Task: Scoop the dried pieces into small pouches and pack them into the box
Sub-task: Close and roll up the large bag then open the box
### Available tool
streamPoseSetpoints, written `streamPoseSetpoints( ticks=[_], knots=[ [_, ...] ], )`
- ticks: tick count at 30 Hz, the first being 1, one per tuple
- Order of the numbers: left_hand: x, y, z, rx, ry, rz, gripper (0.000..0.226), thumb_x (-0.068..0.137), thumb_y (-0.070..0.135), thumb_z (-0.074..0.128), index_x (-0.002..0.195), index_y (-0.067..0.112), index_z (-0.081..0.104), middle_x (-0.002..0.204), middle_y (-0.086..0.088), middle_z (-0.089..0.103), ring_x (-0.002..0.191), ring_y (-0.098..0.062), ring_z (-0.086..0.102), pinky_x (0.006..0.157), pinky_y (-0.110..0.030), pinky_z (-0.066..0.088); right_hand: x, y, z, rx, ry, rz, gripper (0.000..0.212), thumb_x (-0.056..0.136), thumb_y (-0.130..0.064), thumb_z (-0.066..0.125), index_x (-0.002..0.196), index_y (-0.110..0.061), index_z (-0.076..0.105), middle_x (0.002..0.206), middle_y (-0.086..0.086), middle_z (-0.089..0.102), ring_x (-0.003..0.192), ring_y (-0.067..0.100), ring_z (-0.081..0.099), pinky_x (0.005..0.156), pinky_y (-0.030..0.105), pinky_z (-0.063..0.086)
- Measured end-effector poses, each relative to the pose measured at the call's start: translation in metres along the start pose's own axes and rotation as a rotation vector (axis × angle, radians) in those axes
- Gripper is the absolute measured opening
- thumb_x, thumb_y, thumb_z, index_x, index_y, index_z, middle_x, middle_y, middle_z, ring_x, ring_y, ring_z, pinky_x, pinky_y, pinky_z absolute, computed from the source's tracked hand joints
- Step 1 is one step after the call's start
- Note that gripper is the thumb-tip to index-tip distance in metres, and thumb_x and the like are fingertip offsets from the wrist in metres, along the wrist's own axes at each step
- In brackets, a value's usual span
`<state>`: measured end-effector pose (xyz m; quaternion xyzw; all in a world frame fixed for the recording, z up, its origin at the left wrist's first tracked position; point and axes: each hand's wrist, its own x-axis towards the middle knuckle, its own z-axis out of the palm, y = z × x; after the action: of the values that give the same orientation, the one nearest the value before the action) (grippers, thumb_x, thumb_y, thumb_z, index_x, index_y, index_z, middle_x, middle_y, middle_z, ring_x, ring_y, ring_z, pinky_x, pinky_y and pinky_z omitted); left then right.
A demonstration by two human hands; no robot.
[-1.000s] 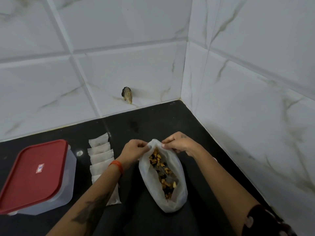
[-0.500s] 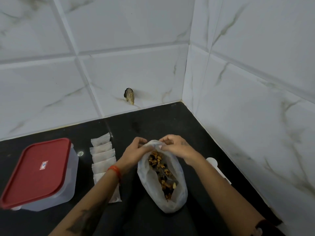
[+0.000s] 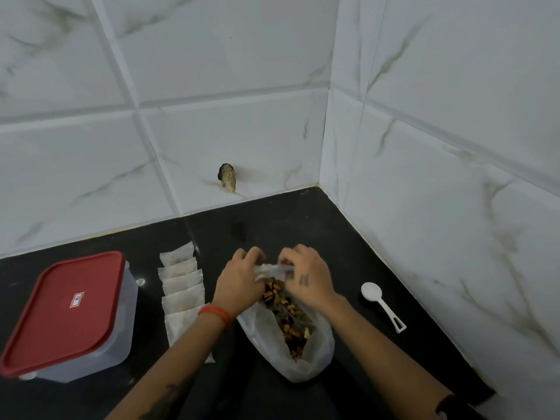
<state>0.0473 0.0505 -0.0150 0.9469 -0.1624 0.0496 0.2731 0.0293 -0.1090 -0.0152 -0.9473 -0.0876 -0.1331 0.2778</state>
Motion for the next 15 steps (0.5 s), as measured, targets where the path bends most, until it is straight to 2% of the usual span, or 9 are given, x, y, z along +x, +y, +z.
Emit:
streamPoseSetpoints(
  ticks=[2,3,4,5,8,10,12,14,15],
  knots=[
    [0.001,0.000,-0.021,-0.417,-0.326,-0.292,0.033,0.085,0.027,0.065,0.115,0.021,0.052,0.108,0.000,0.057,0.096,-0.016,0.059,0.079,-0.026,0.049,0.006,0.004,-0.023,0.493,-0.328,0.343,0.027,0.082,-0.020,0.068,0.109,-0.023,0.065,0.101,-0.005,0.064,0.094,0.010,0.059,0.072,0.019,0.048],
    [0.000,-0.001,-0.032,-0.644,-0.460,-0.421,0.030,0.088,0.024,0.062,0.116,0.019,0.053,0.111,-0.003,0.060,0.100,-0.019,0.061,0.083,-0.032,0.053,0.008,0.008,-0.033,0.648,-0.439,0.446,0.033,0.084,-0.019,0.067,0.117,-0.023,0.063,0.106,-0.005,0.065,0.098,0.008,0.059,0.073,0.018,0.048],
    [-0.001,-0.005,-0.038,-0.781,-0.524,-0.494,0.026,0.090,0.019,0.059,0.116,0.016,0.056,0.111,-0.008,0.063,0.101,-0.021,0.063,0.085,-0.035,0.055,0.009,0.013,-0.040,0.682,-0.493,0.492,0.037,0.085,-0.017,0.067,0.122,-0.023,0.061,0.109,-0.005,0.065,0.100,0.008,0.059,0.072,0.020,0.049],
    [-0.002,-0.009,-0.041,-0.818,-0.533,-0.500,0.024,0.091,0.015,0.058,0.115,0.014,0.059,0.110,-0.011,0.066,0.099,-0.022,0.066,0.084,-0.037,0.056,0.009,0.018,-0.043,0.645,-0.509,0.512,0.039,0.085,-0.015,0.067,0.123,-0.021,0.061,0.110,-0.003,0.066,0.100,0.010,0.060,0.071,0.022,0.051],
    [-0.009,-0.012,-0.037,-0.662,-0.417,-0.412,0.019,0.086,0.014,0.066,0.105,0.014,0.065,0.095,-0.006,0.070,0.085,-0.015,0.069,0.072,-0.027,0.058,0.004,0.020,-0.041,0.471,-0.464,0.510,0.031,0.080,-0.010,0.071,0.111,-0.016,0.069,0.103,0.003,0.070,0.093,0.015,0.065,0.071,0.026,0.057],
    [-0.010,-0.007,-0.025,-0.371,-0.193,-0.310,0.017,0.083,0.015,0.067,0.100,0.014,0.068,0.088,0.001,0.067,0.078,-0.009,0.065,0.064,-0.018,0.052,0.002,0.012,-0.032,0.256,-0.375,0.403,0.022,0.079,-0.014,0.070,0.101,-0.017,0.071,0.094,0.000,0.069,0.087,0.012,0.065,0.074,0.024,0.055],
    [-0.012,0.004,-0.014,-0.062,0.041,-0.173,0.015,0.084,0.013,0.063,0.098,0.011,0.067,0.089,0.001,0.059,0.075,-0.013,0.058,0.064,-0.019,0.045,-0.003,-0.002,-0.023,-0.043,-0.204,0.251,0.015,0.084,-0.020,0.066,0.098,-0.017,0.065,0.091,-0.003,0.063,0.083,0.011,0.062,0.073,0.021,0.051],
    [-0.014,0.012,-0.007,0.077,0.128,-0.095,0.017,0.087,0.014,0.058,0.103,0.009,0.062,0.098,-0.005,0.055,0.075,-0.019,0.057,0.064,-0.022,0.043,-0.009,-0.011,-0.014,-0.202,-0.054,0.124,0.012,0.089,-0.023,0.060,0.099,-0.016,0.057,0.094,-0.001,0.056,0.079,0.010,0.056,0.069,0.020,0.047],
    [-0.014,0.013,-0.005,0.078,0.121,-0.114,0.022,0.089,0.017,0.056,0.110,0.011,0.057,0.105,-0.006,0.054,0.078,-0.020,0.058,0.065,-0.022,0.043,-0.012,-0.011,-0.012,-0.208,-0.028,0.109,0.014,0.090,-0.025,0.059,0.100,-0.017,0.055,0.095,-0.002,0.055,0.078,0.009,0.054,0.068,0.019,0.046]
  ],
)
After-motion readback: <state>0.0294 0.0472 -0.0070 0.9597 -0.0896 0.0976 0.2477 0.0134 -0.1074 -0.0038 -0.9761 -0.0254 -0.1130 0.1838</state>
